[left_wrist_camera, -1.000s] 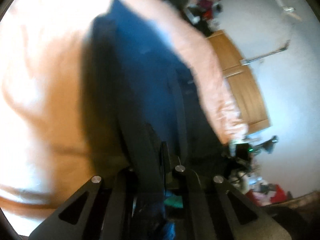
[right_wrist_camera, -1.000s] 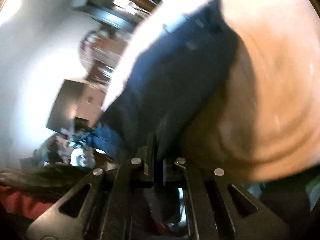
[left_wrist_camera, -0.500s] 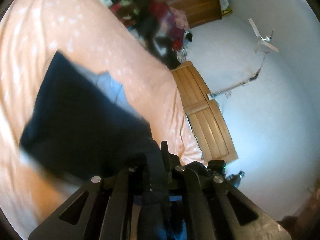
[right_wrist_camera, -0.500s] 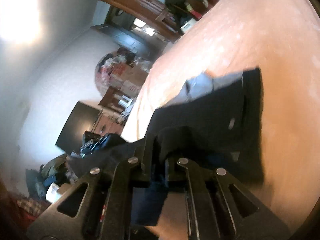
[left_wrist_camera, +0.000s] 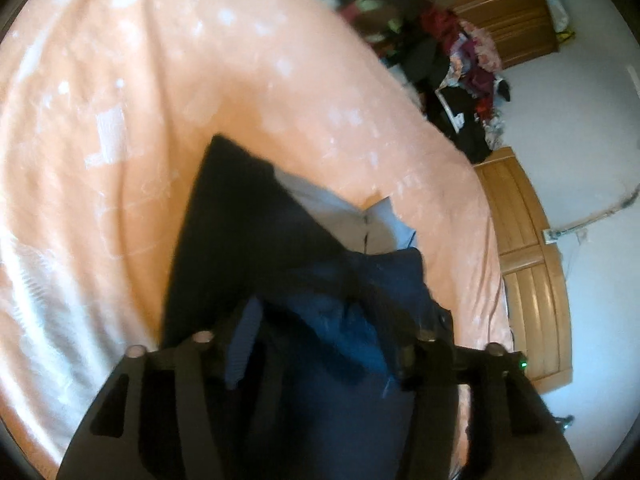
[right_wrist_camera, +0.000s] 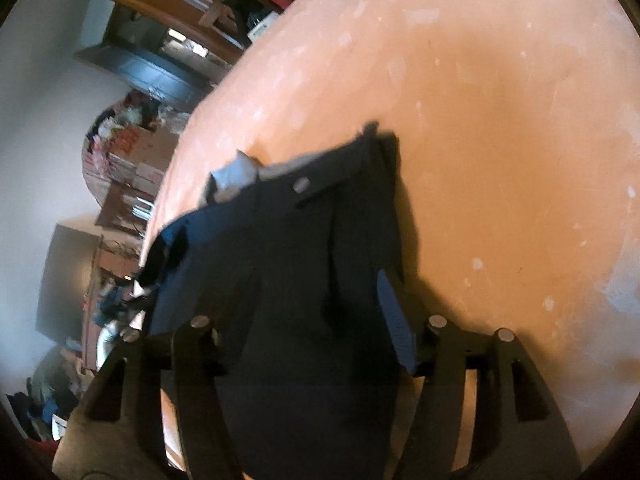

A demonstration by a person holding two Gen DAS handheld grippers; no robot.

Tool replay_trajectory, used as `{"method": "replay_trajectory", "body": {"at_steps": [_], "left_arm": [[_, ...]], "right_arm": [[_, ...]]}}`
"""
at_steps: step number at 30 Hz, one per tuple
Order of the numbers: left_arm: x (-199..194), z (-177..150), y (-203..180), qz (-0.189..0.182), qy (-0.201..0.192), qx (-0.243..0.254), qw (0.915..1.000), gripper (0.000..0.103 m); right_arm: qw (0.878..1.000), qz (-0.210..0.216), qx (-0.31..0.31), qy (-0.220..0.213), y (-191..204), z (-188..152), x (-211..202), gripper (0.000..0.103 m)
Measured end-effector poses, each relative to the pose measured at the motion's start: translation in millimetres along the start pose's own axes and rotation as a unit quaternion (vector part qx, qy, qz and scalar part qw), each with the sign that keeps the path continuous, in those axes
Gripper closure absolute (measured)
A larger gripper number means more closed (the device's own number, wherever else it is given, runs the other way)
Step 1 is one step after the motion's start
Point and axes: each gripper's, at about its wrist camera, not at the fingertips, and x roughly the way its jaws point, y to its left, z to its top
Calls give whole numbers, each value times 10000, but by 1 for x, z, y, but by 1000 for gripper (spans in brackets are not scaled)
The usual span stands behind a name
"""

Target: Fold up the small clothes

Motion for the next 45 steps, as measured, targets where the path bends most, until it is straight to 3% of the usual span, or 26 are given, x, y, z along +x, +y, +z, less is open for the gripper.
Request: {"method": "replay_trajectory", "body": {"at_steps": [2,5,7,9,12,15,19,23,24,26,28,30,31,32,34,36,37,38,39,41,44,45], "left_arm": [[-12,-1,5,141,-101,58,9998,37],[-27,-11,21,848,-96,37,9963,33],[-45,-17,54,1146,-234,-273,9928,43],[-75,-23,76,1122,-458,-550,9911,48],[-119,-48,84,1068,-634,-527,9909,39],[-150,-88,89,826,-490,-443,9944,39],[-177,-164,88,464,3,32,9989,39],[-222,-219,94,340,38,388,9987,41],[-239,-232,102,360,-16,328,9988,49],[-271,-251,127,322,-193,-26,9993,53],[-305,-267,151,507,-537,-506,9960,53],[-346,-279,181,627,-1235,-1404,9804,53],[-362,-283,193,542,-1628,-1840,9678,52],[-369,-286,198,514,-1861,-2049,9596,46],[-386,-292,203,537,-2558,-2533,9314,32],[-392,-298,203,-19,-3321,-2996,8944,24],[-388,-297,199,-281,-3527,-3127,8815,24],[-382,-290,188,-327,-3616,-3011,8818,24],[-375,-282,173,-235,-3639,-2741,8899,24],[-354,-259,131,98,-3466,-1856,9194,24],[-309,-230,76,354,-2668,-406,9622,24],[-290,-225,64,330,-2406,-158,9699,24]], "right_arm": [[9999,-125,-68,59,0,-4,5,43],[9997,-210,-64,46,-1,-7,7,42],[9996,-260,-85,34,2,-19,1,42],[9996,-269,-82,15,5,-31,-10,41],[9995,-278,-138,28,11,-58,-24,40],[9993,-380,-64,27,15,-90,-32,39],[9988,-369,187,-254,20,-136,-55,33],[9990,-308,257,-199,24,-172,-70,32],[9988,-430,161,-146,27,-181,-72,32],[9984,-567,70,-56,28,-196,-77,31],[9978,-656,66,-78,29,-205,-84,31],[9973,-703,141,-162,28,-211,-91,30],[9970,-714,208,-215,27,-212,-94,28],[9967,-708,281,-263,26,-213,-97,28],[9967,-673,336,-302,28,-214,-98,28],[9968,-692,279,-300,32,-212,-98,27],[9968,-693,254,-294,34,-211,-98,27],[9969,-691,235,-302,35,-212,-99,27],[9969,-683,209,-327,38,-212,-100,27],[9970,-671,165,-362,43,-211,-99,26],[9972,-663,165,-302,45,-212,-92,26],[9972,-665,175,-283,46,-214,-89,26]]}}
